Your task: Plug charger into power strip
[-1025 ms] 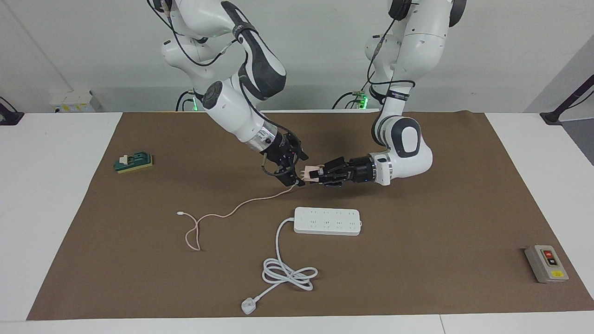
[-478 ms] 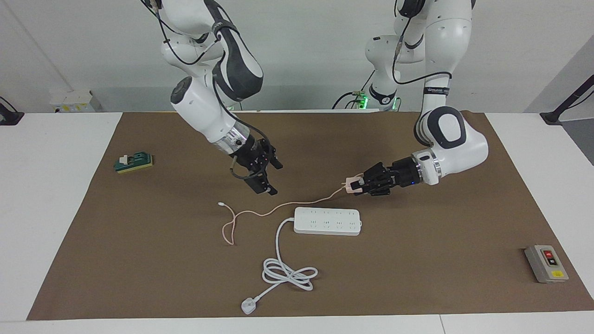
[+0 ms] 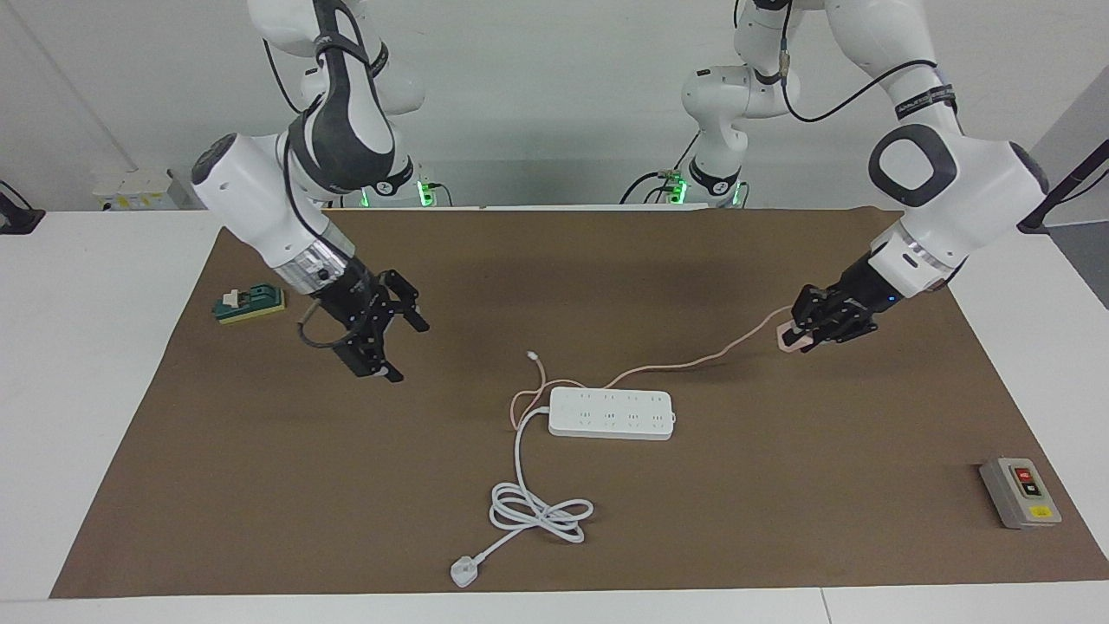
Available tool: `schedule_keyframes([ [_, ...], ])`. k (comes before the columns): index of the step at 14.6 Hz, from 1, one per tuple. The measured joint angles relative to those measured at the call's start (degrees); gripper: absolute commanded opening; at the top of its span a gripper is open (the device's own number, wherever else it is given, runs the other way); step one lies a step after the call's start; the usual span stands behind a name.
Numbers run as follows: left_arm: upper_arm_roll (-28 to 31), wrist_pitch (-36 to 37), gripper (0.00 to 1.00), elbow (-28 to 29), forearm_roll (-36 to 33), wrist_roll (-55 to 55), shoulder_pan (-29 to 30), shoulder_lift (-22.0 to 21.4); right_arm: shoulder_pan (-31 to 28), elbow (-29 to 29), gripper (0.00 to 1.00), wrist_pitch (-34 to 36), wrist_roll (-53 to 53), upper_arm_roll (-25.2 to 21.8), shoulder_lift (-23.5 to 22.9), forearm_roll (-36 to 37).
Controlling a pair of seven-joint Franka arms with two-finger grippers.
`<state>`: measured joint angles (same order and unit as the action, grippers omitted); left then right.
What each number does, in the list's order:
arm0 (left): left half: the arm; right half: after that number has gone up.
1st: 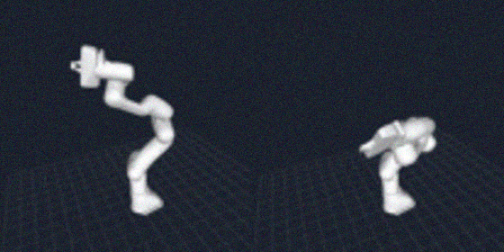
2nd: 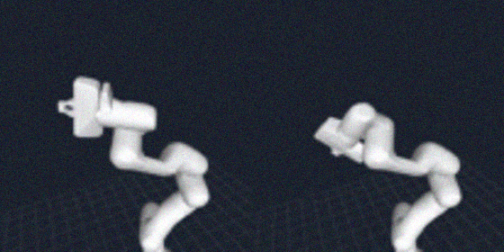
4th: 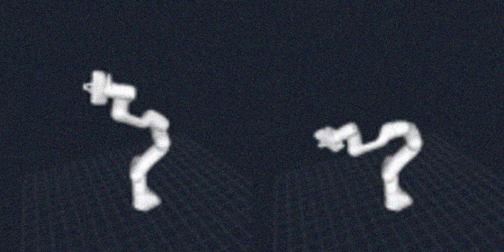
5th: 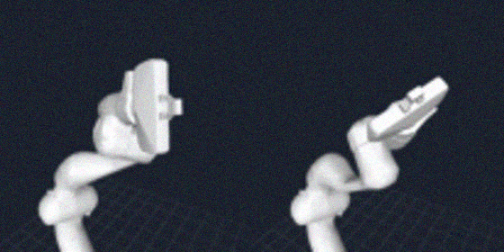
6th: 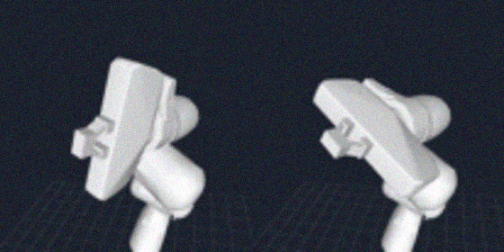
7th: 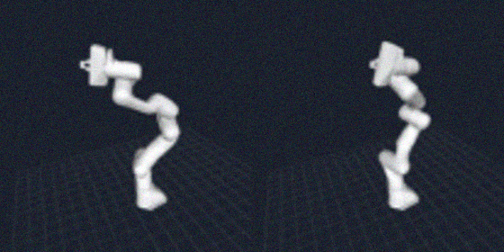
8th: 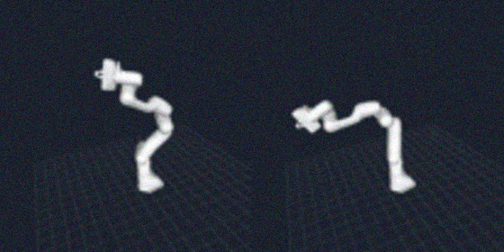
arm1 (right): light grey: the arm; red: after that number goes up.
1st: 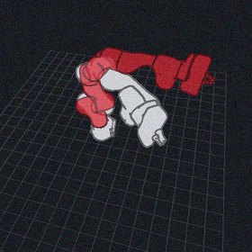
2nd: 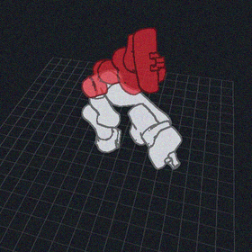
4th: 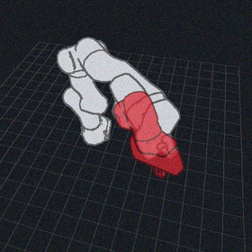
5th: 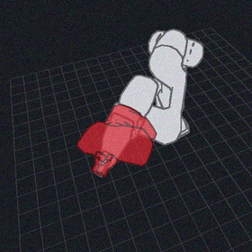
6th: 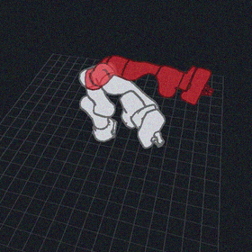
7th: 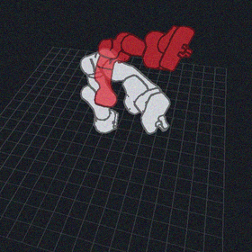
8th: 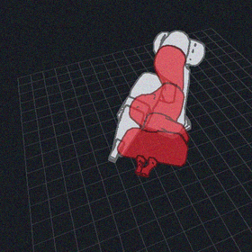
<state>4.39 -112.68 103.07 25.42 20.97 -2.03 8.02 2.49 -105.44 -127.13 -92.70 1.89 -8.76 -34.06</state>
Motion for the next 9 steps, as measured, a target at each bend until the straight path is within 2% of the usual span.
schedule_keyframes([
  [4, -0.3, 3.4, 0.0, -0.1, -9.6, -5.6, 0.1, -0.9, -4.7, 0.1, 1.0, 3.5, 3.1, 0.0, 0.2, 0.4],
  [7, -0.7, 3.1, 0.0, -0.2, -11.6, -6.3, -0.3, -1.1, -5.8, 0.3, 1.0, 6.1, 19.8, 0.0, 2.0, 4.2],
  [9, -0.8, 0.4, 0.0, -0.3, -14.6, -7.0, -0.8, -1.2, -5.8, 0.4, 1.0, 8.5, 29.2, 0.0, 4.7, 8.9],
])
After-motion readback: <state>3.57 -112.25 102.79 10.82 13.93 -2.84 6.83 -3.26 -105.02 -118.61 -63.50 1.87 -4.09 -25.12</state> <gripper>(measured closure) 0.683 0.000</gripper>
